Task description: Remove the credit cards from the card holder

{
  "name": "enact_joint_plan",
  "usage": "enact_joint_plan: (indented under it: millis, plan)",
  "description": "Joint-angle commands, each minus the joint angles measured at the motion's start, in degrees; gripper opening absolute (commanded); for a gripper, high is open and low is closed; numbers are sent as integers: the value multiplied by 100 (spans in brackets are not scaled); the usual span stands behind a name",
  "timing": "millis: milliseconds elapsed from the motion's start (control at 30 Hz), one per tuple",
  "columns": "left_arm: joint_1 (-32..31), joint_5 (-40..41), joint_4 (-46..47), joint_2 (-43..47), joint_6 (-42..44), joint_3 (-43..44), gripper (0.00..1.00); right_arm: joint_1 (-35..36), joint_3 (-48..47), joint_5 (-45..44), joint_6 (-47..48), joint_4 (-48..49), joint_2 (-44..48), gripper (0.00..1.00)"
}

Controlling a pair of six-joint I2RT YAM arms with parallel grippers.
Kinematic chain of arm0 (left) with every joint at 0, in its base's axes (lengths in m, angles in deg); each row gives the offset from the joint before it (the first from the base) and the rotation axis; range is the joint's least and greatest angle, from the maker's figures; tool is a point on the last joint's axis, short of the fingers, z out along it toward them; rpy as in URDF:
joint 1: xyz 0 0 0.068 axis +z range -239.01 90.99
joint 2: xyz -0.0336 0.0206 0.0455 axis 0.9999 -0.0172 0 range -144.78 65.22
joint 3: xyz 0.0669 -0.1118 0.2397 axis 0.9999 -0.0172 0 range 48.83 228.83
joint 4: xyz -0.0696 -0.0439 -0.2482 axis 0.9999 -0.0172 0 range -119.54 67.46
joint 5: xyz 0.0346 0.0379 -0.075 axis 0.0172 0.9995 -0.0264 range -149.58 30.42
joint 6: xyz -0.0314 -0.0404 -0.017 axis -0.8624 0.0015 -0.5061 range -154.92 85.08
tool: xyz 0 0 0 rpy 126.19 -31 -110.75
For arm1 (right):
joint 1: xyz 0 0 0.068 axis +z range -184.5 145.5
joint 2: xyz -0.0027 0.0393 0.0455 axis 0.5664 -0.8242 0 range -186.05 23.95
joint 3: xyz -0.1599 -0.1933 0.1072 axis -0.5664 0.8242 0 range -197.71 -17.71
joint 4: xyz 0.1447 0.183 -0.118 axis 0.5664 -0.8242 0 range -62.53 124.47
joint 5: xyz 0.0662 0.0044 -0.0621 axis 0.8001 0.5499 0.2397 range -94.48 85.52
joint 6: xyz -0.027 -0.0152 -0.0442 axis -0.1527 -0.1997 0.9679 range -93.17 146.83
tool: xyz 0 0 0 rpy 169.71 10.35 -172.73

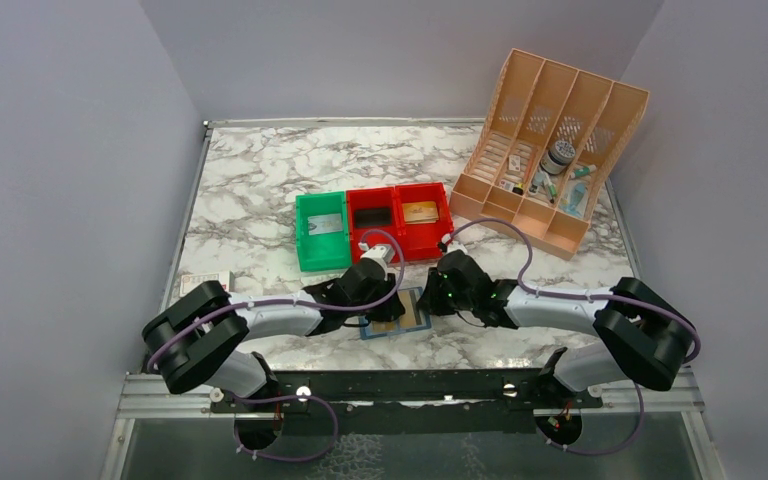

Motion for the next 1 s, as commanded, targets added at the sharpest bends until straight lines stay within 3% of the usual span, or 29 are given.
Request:
enact_joint_plan:
  millis: [0, 433, 733, 967]
  plan:
    - [2, 178, 84, -4, -181, 44, 28, 12, 124, -135, -29, -35, -150, 16]
    - [41, 381, 467, 12, -601, -209, 27, 12, 231, 264, -140, 269, -160, 16]
    - [52, 586, -110, 294, -547, -167, 34, 12, 223, 205, -207, 222, -198, 16]
    - [55, 360, 452, -88, -755, -360, 33, 12, 196, 184, -201, 149, -162, 15]
